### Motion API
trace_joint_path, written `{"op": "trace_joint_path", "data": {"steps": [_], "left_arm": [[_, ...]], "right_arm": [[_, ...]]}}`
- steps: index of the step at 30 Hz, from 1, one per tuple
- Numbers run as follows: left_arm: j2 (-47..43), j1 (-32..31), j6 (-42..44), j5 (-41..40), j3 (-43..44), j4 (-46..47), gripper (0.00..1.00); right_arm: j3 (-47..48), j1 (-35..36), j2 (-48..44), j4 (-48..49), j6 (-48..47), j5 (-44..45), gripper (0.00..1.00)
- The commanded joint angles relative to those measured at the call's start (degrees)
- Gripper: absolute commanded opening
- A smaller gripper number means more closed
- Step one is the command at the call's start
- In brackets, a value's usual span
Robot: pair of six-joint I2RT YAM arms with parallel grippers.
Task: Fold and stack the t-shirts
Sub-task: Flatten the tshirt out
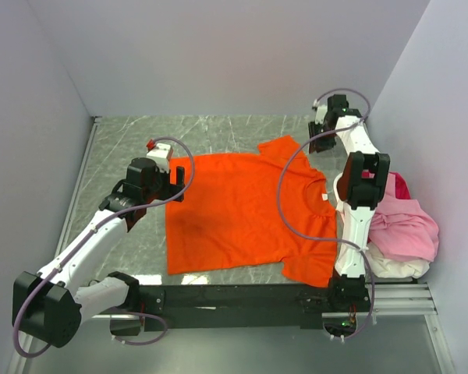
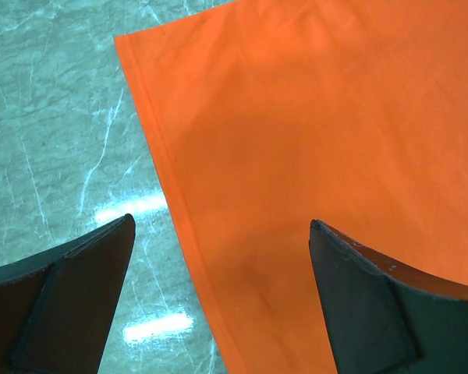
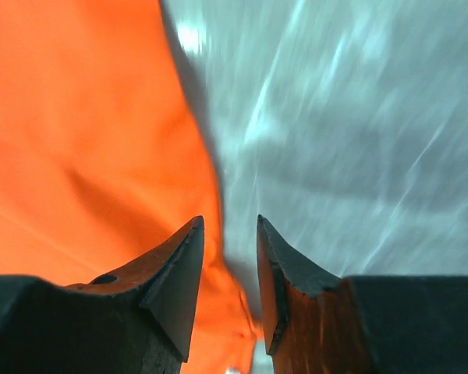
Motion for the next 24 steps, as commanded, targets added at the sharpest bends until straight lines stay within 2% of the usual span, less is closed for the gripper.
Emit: {"op": "trace_joint_path", "data": {"steps": [1, 5, 10, 16, 24], "left_arm": [[-0.4, 0.2, -0.9, 0.1, 0.7, 0.9, 0.99], [0.0, 0.2, -0.7, -0.3, 0.6, 0.9, 0.99], [0.7, 0.2, -0.7, -0.8, 0.6, 1.1, 0.99], [2.1, 0.3, -0.7, -0.9, 1.0, 1.1, 0.99], [3.2, 0.3, -0.4, -1.0, 1.3, 1.1, 0.99]], "right_arm": [[9.8, -0.2, 4.0, 1.0, 4.2, -5.3, 0.41], [20.1, 0.3, 11.8, 2.4, 10.4, -9.5, 0.44], [18.6, 0.7, 13.3, 10.7, 18.8, -10.8, 0.47], [26.2, 0.9, 17.8, 9.3, 18.3, -10.2, 0.52], [25.1, 1.3, 19.7, 5.5, 14.0, -10.8, 0.47]]}}
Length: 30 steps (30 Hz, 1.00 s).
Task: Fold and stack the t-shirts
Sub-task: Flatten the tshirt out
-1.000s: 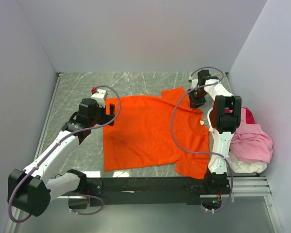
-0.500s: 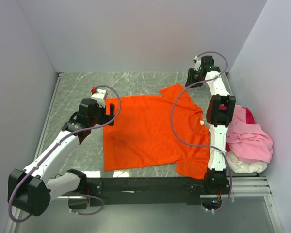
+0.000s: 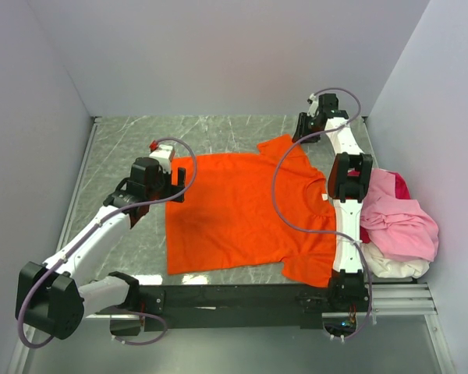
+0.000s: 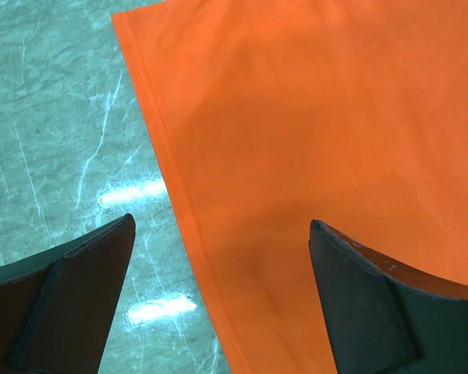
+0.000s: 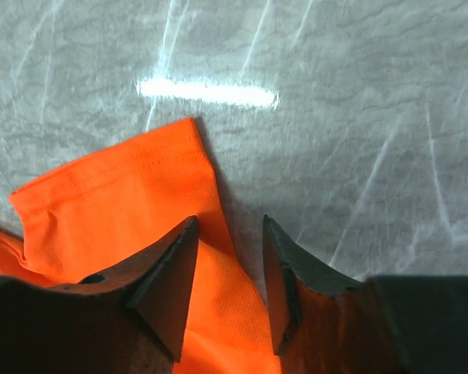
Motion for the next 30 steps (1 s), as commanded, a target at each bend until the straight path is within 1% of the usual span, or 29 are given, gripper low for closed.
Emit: {"op": "trace_joint_path", "data": {"steps": [1, 3, 5, 7, 8, 11, 12, 15, 18, 20, 21, 24, 25, 26, 27, 29, 30], "left_arm": [[0.1, 0.2, -0.3, -0.5, 1.3, 1.1, 0.99], [0.4, 0.2, -0.3, -0.5, 1.4, 0.9, 0.98], [0.4, 0.2, -0.3, -0.3, 1.5, 0.9, 0.98], [0.3, 0.2, -0.3, -0.2, 1.5, 0.8, 0.98], [0.1, 0.2, -0.3, -0.1, 1.5, 0.8, 0.98], [-0.4, 0.3, -0.4, 0.0, 1.3, 0.6, 0.98], [-0.7, 0.2, -0.3, 0.2, 1.3, 0.5, 0.98], [-1.2, 0.2, -0.5, 0.4, 1.2, 0.5, 0.98], [-1.6, 0.2, -0.7, 0.8, 1.1, 0.4, 0.98], [-1.8, 0.3, -0.6, 1.2, 1.1, 0.3, 0.98], [-2.1, 0.2, -0.7, 1.3, 1.1, 0.3, 0.98], [-2.3, 0.2, -0.7, 2.1, 1.1, 0.4, 0.98], [-2.3, 0.2, -0.7, 2.2, 1.1, 0.4, 0.98], [-2.3, 0.2, -0.7, 2.2, 1.1, 0.3, 0.98], [-2.4, 0.2, -0.6, 2.4, 1.3, 0.3, 0.98], [-2.4, 0.2, -0.6, 2.3, 1.2, 0.3, 0.98], [-2.7, 0.2, -0.7, 2.4, 0.9, 0.3, 0.98]], "right_arm": [[1.5, 0.6, 1.1, -2.5, -2.2, -1.4, 0.45], [0.9, 0.6, 0.7, -4.3, -3.3, -2.9, 0.38], [-1.2, 0.6, -0.6, -4.8, -5.7, -3.3, 0.28], [-3.9, 0.6, -2.2, -5.2, -6.5, -4.0, 0.22], [-4.5, 0.6, -2.6, -5.4, -7.2, -4.0, 0.1], [-7.3, 0.5, -5.0, -6.5, -8.0, -4.1, 0.0], [-8.5, 0.6, -6.0, -6.2, -8.1, -4.1, 0.0], [-16.1, 0.6, -11.6, -4.1, -7.9, -4.8, 0.0], [-25.5, 0.7, -18.0, -3.7, -7.6, -4.9, 0.0], [-29.1, 0.7, -19.8, -4.2, -7.7, -4.6, 0.0], [-32.8, 0.7, -21.3, -4.0, -7.9, -4.6, 0.0], [-37.4, 0.6, -23.4, -2.9, -8.6, -2.6, 0.07], [-38.3, 0.3, -23.9, -2.1, -8.1, -1.5, 0.14], [-39.0, 0.0, -24.2, -0.4, -7.9, -0.7, 0.16], [-39.1, -0.2, -24.7, 0.1, -7.5, -0.5, 0.18], [-37.7, -0.8, -24.3, 0.1, -6.8, 0.1, 0.24], [-35.5, -0.9, -23.5, -0.1, -6.5, 0.6, 0.24]]}}
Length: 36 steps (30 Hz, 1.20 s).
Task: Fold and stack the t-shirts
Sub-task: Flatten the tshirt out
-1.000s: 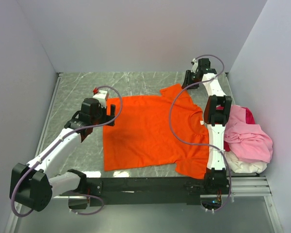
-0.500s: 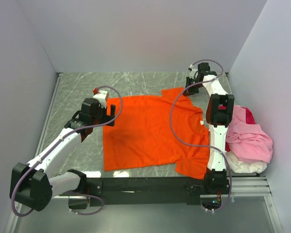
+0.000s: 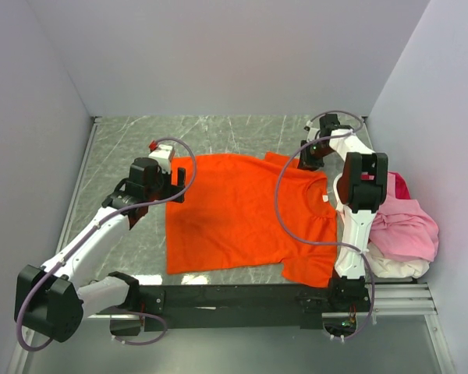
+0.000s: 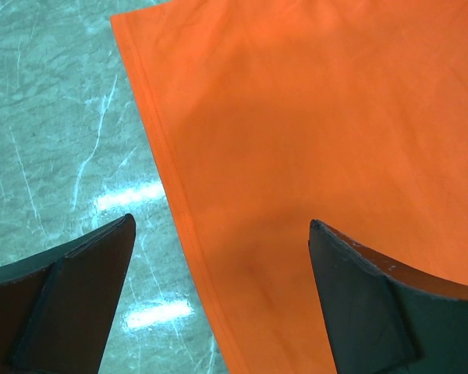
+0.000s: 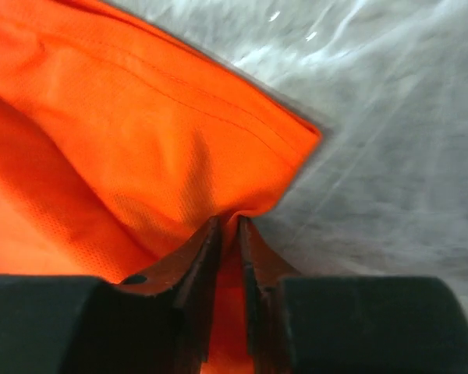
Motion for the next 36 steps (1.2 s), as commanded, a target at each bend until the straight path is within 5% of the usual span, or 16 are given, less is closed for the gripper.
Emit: {"op": "trace_joint_path", "data": {"steps": [1, 5, 13, 27, 36], "left_arm": [[-1.8, 0.1, -0.7, 1.2, 0.8, 0.6, 0.98], [-1.9, 0.1, -0.5, 1.0, 0.9, 0.6, 0.98], [-1.9, 0.1, -0.1, 0.0, 0.8, 0.7, 0.98], [-0.6, 0.2, 0.2, 0.4, 1.4, 0.7, 0.99], [-1.1, 0.2, 0.0, 0.2, 1.1, 0.8, 0.98]], "right_arm": [[3.5, -1.1, -1.5, 1.8, 1.0, 3.6, 0.25], [11.2, -1.3, 2.3, 0.8, 2.3, 5.1, 0.36], [25.4, -1.3, 11.4, -2.1, 6.1, 2.5, 0.37], [15.0, -0.8, 7.2, -4.3, 3.8, 4.9, 0.38], [17.1, 1.4, 9.4, -6.7, 3.7, 2.0, 0.38]]}}
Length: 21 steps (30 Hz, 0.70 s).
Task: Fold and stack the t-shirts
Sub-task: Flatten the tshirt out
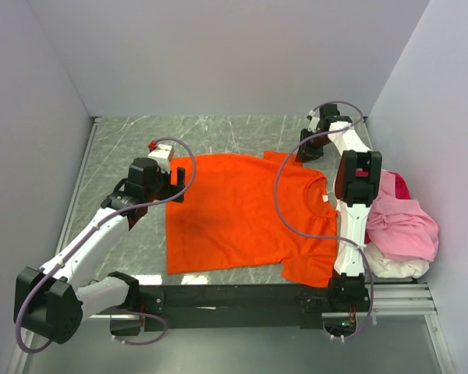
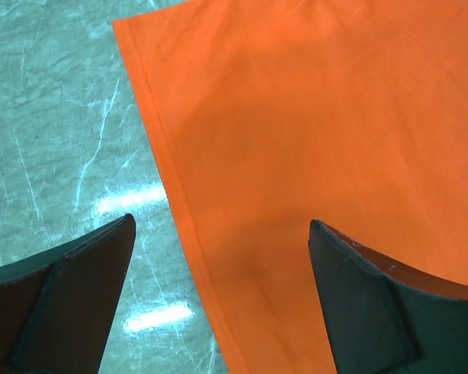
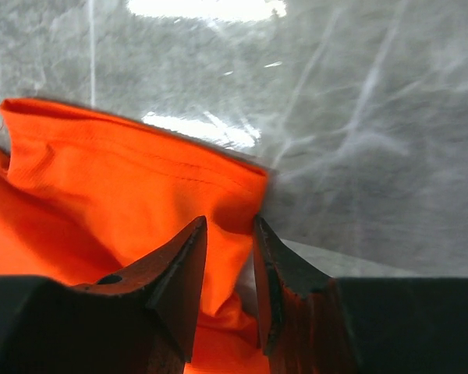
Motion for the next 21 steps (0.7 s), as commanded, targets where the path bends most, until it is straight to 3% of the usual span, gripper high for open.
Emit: {"op": "trace_joint_path", "data": {"steps": [1, 4, 6, 14, 21], "left_arm": [[-0.4, 0.2, -0.1, 0.3, 1.2, 0.7, 0.98], [-0.3, 0.2, 0.0, 0.3, 1.3, 0.7, 0.98], [-0.4, 0.2, 0.0, 0.3, 1.2, 0.7, 0.98], [-0.9, 0.2, 0.0, 0.0, 1.0, 0.7, 0.99], [-1.0, 0.2, -0.2, 0.0, 1.0, 0.7, 0.99]], "right_arm": [[0.5, 1.7, 0.1, -3.3, -0.5, 0.0, 0.37], [2.6, 1.7, 0.8, -3.4, -0.1, 1.6, 0.22], [4.5, 1.7, 1.4, -3.3, 0.0, 2.9, 0.0], [17.1, 0.4, 2.3, -1.6, 1.2, 6.0, 0.0], [16.5, 0.3, 2.1, 0.7, 0.4, 6.1, 0.0]]}}
